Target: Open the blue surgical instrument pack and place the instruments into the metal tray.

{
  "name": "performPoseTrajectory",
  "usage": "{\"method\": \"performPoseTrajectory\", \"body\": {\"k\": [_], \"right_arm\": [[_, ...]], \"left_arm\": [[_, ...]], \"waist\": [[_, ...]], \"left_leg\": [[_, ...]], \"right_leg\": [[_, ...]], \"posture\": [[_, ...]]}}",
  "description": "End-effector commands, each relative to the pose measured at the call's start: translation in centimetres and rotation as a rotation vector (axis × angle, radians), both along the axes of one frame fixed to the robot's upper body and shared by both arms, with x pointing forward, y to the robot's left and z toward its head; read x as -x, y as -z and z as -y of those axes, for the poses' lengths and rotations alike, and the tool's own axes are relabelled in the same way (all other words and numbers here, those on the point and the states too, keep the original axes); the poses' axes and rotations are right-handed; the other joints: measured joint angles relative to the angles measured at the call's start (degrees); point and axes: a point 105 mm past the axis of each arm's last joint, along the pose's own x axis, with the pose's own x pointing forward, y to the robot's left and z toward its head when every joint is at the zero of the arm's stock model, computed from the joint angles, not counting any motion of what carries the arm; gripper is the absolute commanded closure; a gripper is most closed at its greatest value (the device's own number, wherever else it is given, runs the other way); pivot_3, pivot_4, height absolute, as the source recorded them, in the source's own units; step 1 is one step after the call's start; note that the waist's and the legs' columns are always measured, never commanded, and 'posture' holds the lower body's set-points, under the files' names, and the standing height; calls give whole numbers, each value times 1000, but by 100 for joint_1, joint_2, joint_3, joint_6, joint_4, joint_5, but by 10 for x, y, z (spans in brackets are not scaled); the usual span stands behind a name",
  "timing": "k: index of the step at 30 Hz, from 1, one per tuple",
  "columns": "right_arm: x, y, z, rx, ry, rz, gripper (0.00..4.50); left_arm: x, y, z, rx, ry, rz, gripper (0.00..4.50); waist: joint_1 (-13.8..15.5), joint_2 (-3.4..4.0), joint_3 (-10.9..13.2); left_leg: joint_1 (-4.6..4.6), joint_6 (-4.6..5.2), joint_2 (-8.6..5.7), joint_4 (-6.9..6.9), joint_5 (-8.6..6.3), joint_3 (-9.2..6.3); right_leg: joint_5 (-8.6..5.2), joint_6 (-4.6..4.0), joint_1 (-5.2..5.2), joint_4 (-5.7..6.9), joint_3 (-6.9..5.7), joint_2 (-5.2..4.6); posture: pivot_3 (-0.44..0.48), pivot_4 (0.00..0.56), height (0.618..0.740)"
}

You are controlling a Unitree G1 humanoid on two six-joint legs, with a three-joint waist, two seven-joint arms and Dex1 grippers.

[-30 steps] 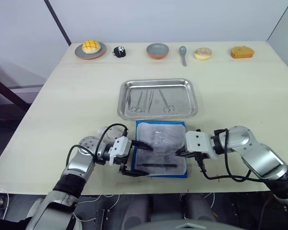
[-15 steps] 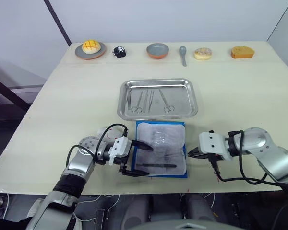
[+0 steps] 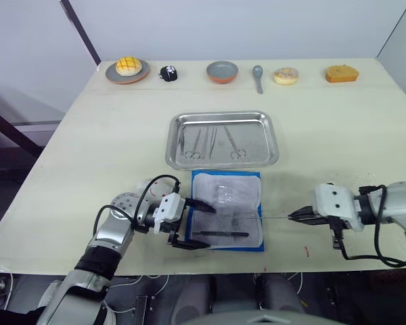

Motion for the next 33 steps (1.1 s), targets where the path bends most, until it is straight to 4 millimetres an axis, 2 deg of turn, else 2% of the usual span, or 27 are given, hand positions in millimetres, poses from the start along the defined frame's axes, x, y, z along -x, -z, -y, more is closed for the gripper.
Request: {"method": "performPoseTrajectory", "body": {"k": [1,6,9,11,17,22,26,33], "right_arm": [[2,-25,7,-78,49,54,4466],[-2,-39,18,-180,168,80,4466],[-14,-50,29,-267,309,116,4466],[-22,-55,28,-326,382,115,4466],[-45,-61,4,-433,512,102,4466],[-78,-56,-10,-444,612,124,4466],[-105,-49,-28,-445,668,114,4466],[-139,-30,-46,-422,773,86,4466]], "left_arm": [[11,26,-8,-79,-8,-107,0],[11,25,-8,-77,-10,-106,0],[11,26,-8,-75,-12,-108,0],[12,26,-8,-76,-11,-109,0],[11,26,-7,-74,-12,-108,0],[11,26,-6,-72,-11,-106,0],[10,25,-6,-72,-17,-100,0],[10,25,-8,-75,-28,-100,0]], "waist": [[1,0,0],[0,0,0],[1,0,0],[-5,1,-1],[-11,5,-3],[-19,6,-3],[-13,9,-3],[-27,11,-3]], "left_leg": [[0,0,0,0,0,0],[4,0,1,0,0,0],[4,0,2,0,0,0],[4,0,1,0,0,1],[5,0,4,-1,0,0],[4,0,2,-1,0,1],[0,0,-2,-1,0,0],[-1,0,-4,-1,0,2]], "right_leg": [[0,0,0,0,0,0],[0,0,4,1,1,1],[0,0,5,1,1,1],[0,0,5,1,2,0],[0,-1,5,1,2,1],[0,-1,2,2,3,0],[0,-1,-1,2,1,0],[1,-1,-7,8,3,1]], "posture": [[0,150,732],[0,150,732],[0,150,732],[0,150,732],[0,150,732],[0,150,732],[0,150,732],[0,150,732]]}}
